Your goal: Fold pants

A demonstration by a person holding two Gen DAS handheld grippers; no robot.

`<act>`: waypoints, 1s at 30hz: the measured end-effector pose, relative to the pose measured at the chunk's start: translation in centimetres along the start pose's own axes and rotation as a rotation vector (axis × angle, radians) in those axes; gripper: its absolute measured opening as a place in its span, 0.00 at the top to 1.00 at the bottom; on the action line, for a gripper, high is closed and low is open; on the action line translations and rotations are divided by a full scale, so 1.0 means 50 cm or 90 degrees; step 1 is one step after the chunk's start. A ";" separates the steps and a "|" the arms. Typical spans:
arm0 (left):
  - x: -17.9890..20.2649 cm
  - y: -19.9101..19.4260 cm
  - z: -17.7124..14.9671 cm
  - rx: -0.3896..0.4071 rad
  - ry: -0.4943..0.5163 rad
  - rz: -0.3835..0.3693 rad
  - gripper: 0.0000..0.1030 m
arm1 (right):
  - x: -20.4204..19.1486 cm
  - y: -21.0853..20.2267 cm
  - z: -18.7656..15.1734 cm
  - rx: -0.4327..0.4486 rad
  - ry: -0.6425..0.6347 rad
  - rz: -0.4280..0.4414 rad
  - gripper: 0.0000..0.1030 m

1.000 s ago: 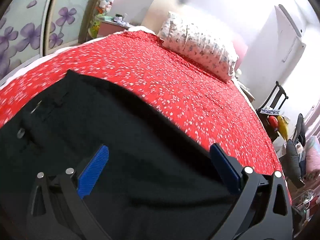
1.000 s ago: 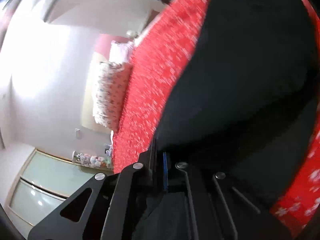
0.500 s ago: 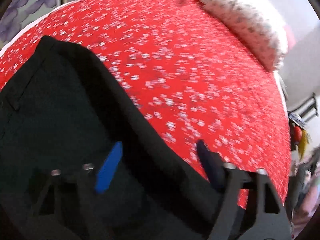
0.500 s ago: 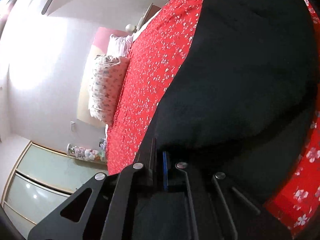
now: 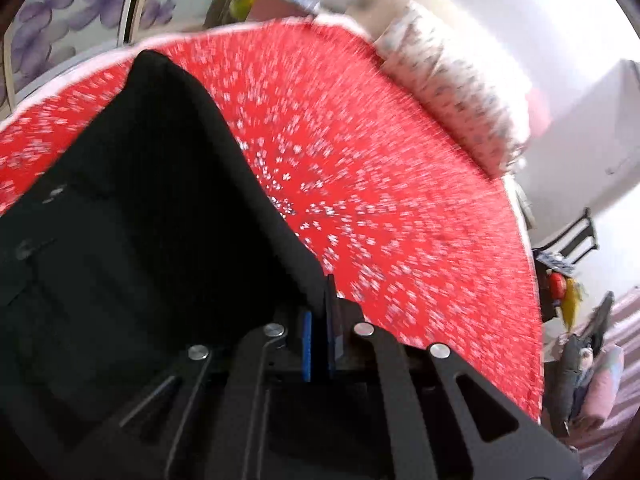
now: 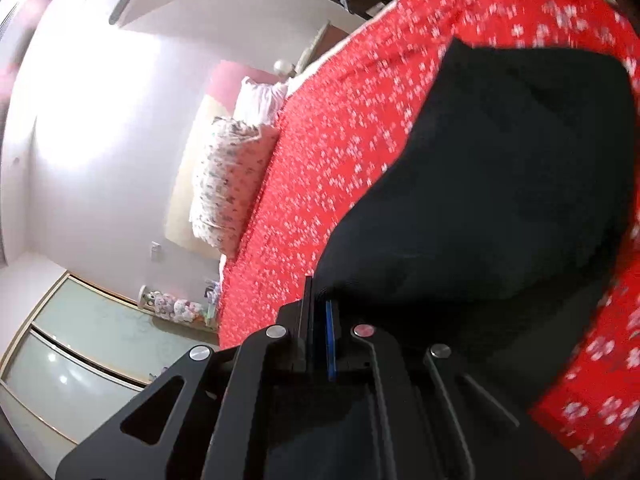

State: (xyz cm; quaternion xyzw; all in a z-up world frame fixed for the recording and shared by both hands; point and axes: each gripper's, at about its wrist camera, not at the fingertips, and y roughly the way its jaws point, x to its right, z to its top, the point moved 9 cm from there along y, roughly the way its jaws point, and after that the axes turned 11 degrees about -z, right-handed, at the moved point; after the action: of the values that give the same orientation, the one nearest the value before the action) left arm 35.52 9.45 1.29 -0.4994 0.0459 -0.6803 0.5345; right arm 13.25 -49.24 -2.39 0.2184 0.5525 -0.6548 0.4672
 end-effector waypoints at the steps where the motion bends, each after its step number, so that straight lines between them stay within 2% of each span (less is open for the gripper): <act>1: 0.003 -0.042 -0.018 0.015 0.004 -0.013 0.96 | 0.002 -0.009 0.006 0.006 -0.002 0.003 0.96; 4: -0.001 -0.152 -0.086 0.057 0.022 -0.042 0.95 | 0.009 -0.034 0.021 0.019 -0.003 0.010 0.96; 8: -0.042 -0.246 -0.206 0.099 0.032 -0.041 0.95 | 0.027 -0.046 0.021 0.011 0.007 0.001 0.96; 12: -0.140 -0.261 -0.334 0.088 -0.033 -0.017 0.94 | 0.055 -0.046 0.007 -0.013 0.014 -0.026 0.96; 15: -0.190 -0.236 -0.367 0.081 -0.087 -0.021 0.89 | 0.073 -0.041 -0.005 -0.026 0.015 -0.053 0.96; 17: -0.192 -0.238 -0.361 0.086 -0.095 -0.030 0.87 | 0.082 -0.040 -0.008 -0.031 0.019 -0.060 0.96; 20: -0.200 -0.264 -0.323 0.118 -0.097 -0.010 0.74 | 0.093 -0.044 -0.009 -0.039 0.022 -0.062 0.96; 22: -0.233 -0.287 -0.287 0.154 -0.133 0.006 0.52 | 0.098 -0.045 -0.010 -0.040 0.024 -0.064 0.96; 26: -0.299 -0.288 -0.238 0.147 -0.228 -0.021 0.50 | 0.104 -0.047 -0.011 -0.039 0.020 -0.069 0.96; 30: -0.338 -0.288 -0.193 0.138 -0.279 -0.038 0.58 | 0.100 -0.049 -0.012 -0.036 0.018 -0.074 0.96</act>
State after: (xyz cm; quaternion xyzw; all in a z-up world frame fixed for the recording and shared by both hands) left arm 17.49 24.08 -5.59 -0.5758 -0.1588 -0.5723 0.5619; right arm 8.67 -50.66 -5.30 0.1818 0.5892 -0.6617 0.4265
